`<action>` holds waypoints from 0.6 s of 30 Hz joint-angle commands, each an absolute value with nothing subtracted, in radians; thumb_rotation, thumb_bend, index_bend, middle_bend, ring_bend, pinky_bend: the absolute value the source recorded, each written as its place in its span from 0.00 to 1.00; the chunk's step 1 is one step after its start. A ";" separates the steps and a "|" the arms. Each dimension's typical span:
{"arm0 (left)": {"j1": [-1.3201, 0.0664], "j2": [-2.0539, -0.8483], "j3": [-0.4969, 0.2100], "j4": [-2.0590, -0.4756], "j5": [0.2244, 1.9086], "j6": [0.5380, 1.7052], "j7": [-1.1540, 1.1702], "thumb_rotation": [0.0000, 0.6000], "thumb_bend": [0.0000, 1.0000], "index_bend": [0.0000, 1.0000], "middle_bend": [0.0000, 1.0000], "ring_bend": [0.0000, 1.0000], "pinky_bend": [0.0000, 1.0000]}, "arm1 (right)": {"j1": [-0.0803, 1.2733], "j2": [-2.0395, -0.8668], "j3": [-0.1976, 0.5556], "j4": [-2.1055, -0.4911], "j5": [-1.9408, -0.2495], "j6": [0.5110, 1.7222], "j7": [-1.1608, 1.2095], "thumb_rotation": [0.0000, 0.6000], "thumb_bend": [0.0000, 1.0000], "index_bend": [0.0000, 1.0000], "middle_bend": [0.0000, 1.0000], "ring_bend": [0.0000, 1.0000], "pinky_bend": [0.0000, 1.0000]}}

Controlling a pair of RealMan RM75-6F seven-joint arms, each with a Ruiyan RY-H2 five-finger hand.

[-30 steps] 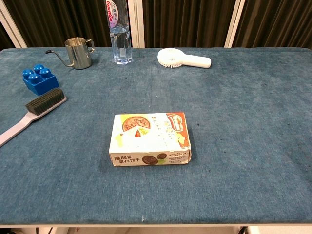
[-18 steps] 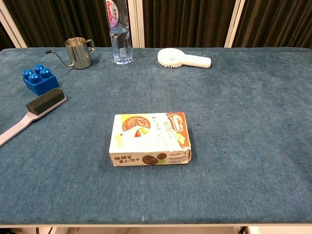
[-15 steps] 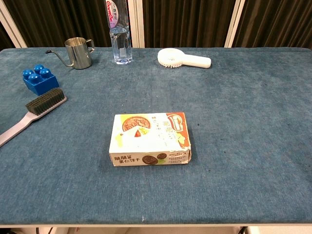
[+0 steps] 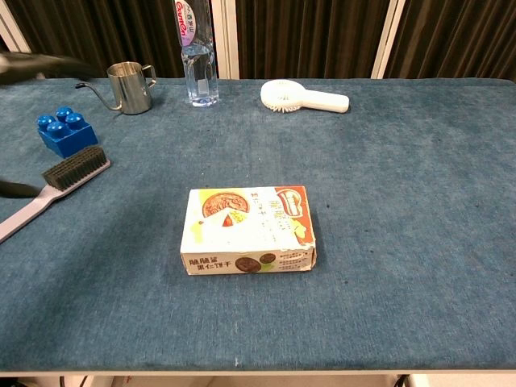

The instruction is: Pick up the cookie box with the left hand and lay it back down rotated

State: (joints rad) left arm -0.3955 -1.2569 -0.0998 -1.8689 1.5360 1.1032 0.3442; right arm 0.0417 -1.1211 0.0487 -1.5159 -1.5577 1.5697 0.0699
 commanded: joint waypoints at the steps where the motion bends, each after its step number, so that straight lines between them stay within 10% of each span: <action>1: -0.531 -1.366 -0.170 -1.942 1.349 0.950 0.521 1.00 0.00 0.06 0.07 0.00 0.00 | 0.040 -1.120 0.048 -1.513 -1.557 1.569 0.072 1.00 0.13 0.00 0.00 0.00 0.00; 18: -0.889 -1.674 -0.227 -1.946 0.671 1.052 0.956 1.00 0.00 0.00 0.00 0.00 0.00 | 0.050 -1.124 0.058 -1.501 -1.532 1.532 0.085 1.00 0.13 0.00 0.00 0.00 0.00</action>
State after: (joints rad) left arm -0.8470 -1.6311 -0.2248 -1.9433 0.7203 1.0133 0.9161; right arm 0.0493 -1.1233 0.0577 -1.5017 -1.5319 1.5323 0.0851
